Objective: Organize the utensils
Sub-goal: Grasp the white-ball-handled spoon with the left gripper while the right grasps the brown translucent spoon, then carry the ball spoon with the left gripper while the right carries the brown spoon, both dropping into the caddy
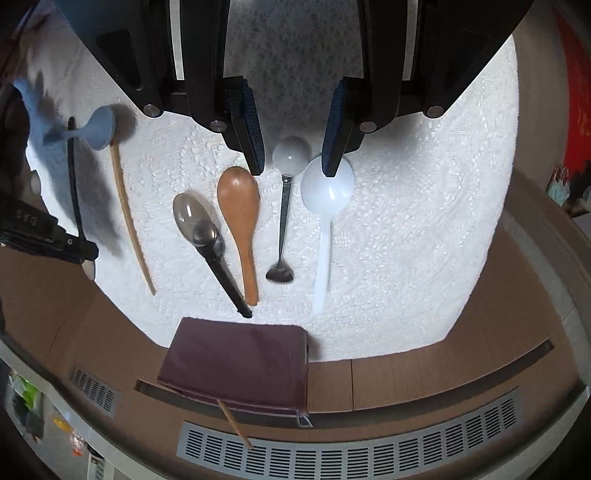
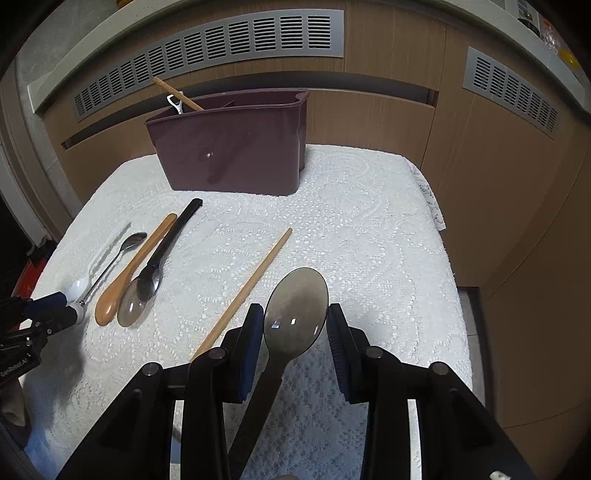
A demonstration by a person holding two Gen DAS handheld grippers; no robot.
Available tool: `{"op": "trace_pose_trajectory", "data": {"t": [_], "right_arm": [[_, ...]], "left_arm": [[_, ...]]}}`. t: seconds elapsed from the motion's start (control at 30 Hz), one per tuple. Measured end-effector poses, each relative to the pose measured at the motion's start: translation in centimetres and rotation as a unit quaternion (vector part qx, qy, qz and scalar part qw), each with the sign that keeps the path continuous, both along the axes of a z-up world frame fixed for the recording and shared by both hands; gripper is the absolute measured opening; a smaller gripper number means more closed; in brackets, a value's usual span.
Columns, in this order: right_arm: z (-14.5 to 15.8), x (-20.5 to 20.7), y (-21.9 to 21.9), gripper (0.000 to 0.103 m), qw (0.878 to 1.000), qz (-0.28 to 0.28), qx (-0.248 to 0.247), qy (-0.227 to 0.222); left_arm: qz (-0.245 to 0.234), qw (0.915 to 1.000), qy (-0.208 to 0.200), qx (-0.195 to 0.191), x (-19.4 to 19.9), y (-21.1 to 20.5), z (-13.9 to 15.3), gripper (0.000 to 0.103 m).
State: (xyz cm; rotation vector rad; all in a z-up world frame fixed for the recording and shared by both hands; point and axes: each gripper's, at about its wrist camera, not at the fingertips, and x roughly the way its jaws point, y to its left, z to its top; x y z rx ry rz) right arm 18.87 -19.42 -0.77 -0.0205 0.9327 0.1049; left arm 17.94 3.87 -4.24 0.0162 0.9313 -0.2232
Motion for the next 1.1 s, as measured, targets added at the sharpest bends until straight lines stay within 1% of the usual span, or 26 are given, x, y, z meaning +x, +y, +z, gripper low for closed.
{"op": "trace_pose_trajectory", "data": {"t": [0.13, 0.2, 0.23, 0.43, 0.57, 0.7, 0.87, 1.1], "right_arm": [[0.5, -0.5, 0.5, 0.033, 1.0, -0.004, -0.007, -0.007], [0.9, -0.9, 0.5, 0.033, 1.0, -0.004, -0.01, -0.012], [1.2, -1.1, 0.5, 0.033, 1.0, -0.003, -0.011, -0.016], [3.2, -1.7, 0.7, 0.033, 0.999, 0.002, -0.011, -0.042], [4.7, -1.8, 1.3, 0.033, 0.998, 0.011, -0.008, -0.06], [6.1, -1.9, 1.8, 0.033, 0.997, 0.017, -0.01, -0.078], [7.4, -1.9, 1.9, 0.032, 0.995, 0.023, -0.007, -0.101], [8.9, -1.4, 2.0, 0.032, 0.992, 0.027, -0.011, -0.121]], "left_arm": [[-0.004, 1.0, 0.001, 0.001, 0.4, -0.1, -0.8, 0.033], [-0.003, 0.9999, -0.013, -0.003, 0.1, 0.0, -0.4, 0.025], [-0.003, 0.9997, -0.022, -0.005, -0.1, 0.2, 0.2, 0.022], [-0.014, 0.9961, -0.085, -0.02, -1.1, 0.4, 4.5, 0.022], [-0.017, 0.9931, -0.11, -0.037, -0.7, 0.5, 7.0, 0.022], [-0.022, 0.9891, -0.139, -0.042, -0.7, 0.2, 9.3, 0.022], [-0.028, 0.9863, -0.154, -0.05, -0.1, -0.3, 11.1, 0.022], [-0.037, 0.9833, -0.171, -0.05, 0.7, -1.0, 12.8, 0.022]]}}
